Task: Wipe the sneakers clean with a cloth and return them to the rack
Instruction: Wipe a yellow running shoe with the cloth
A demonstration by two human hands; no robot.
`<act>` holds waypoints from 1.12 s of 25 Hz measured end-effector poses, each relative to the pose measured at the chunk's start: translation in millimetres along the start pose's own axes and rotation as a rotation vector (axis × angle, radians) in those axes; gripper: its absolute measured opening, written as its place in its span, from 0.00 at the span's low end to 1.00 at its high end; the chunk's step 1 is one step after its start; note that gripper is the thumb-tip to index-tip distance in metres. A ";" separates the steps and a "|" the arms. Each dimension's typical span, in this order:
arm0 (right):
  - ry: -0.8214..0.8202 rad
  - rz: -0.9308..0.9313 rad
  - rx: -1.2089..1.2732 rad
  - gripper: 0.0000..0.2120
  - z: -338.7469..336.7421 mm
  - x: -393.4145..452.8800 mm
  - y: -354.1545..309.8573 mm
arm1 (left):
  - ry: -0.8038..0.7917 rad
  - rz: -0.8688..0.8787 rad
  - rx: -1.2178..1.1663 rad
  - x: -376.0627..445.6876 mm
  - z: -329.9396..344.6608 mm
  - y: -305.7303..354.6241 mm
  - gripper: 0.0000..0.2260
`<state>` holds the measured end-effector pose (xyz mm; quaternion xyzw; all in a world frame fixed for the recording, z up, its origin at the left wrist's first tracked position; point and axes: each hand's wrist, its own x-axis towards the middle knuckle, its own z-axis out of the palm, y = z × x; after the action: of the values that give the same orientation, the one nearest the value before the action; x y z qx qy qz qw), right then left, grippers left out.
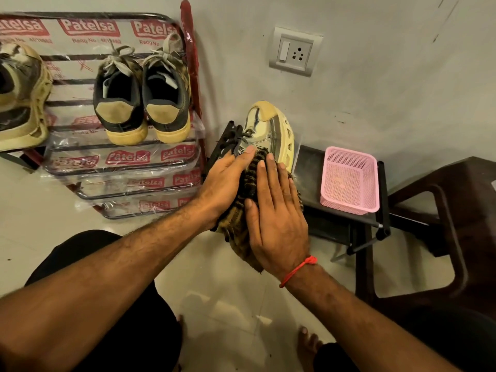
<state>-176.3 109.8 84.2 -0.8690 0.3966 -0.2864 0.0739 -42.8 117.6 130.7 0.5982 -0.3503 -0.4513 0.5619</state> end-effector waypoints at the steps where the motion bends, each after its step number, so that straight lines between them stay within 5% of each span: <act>1: 0.006 0.037 0.051 0.29 -3.2 5.5 3.0 | -0.024 0.013 0.028 -3.5 3.5 0.3 0.15; 10: -0.091 0.267 0.155 0.28 -34.0 58.7 80.8 | -0.271 0.084 0.096 -16.8 28.4 -20.4 0.12; 17: -0.193 0.101 0.216 0.29 -25.7 25.9 22.4 | -0.040 -0.043 -0.129 -3.7 9.6 -17.3 0.17; 20: -0.213 -0.029 -0.040 0.30 -22.3 4.5 -3.8 | 0.065 -0.033 -0.239 9.1 -2.2 -9.3 0.18; 23: -0.196 -0.101 -0.229 0.31 -16.9 -12.3 -17.5 | 0.067 -0.068 -0.299 14.1 -8.6 -6.9 0.22; 28: -0.203 -0.053 -0.209 0.33 -12.9 -14.6 -21.2 | 0.021 -0.131 -0.339 9.9 -6.0 -10.9 0.23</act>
<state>-177.4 136.0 96.0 -0.9066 0.3918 -0.1561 0.0149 -34.7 111.9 118.3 0.5211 -0.2235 -0.5334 0.6277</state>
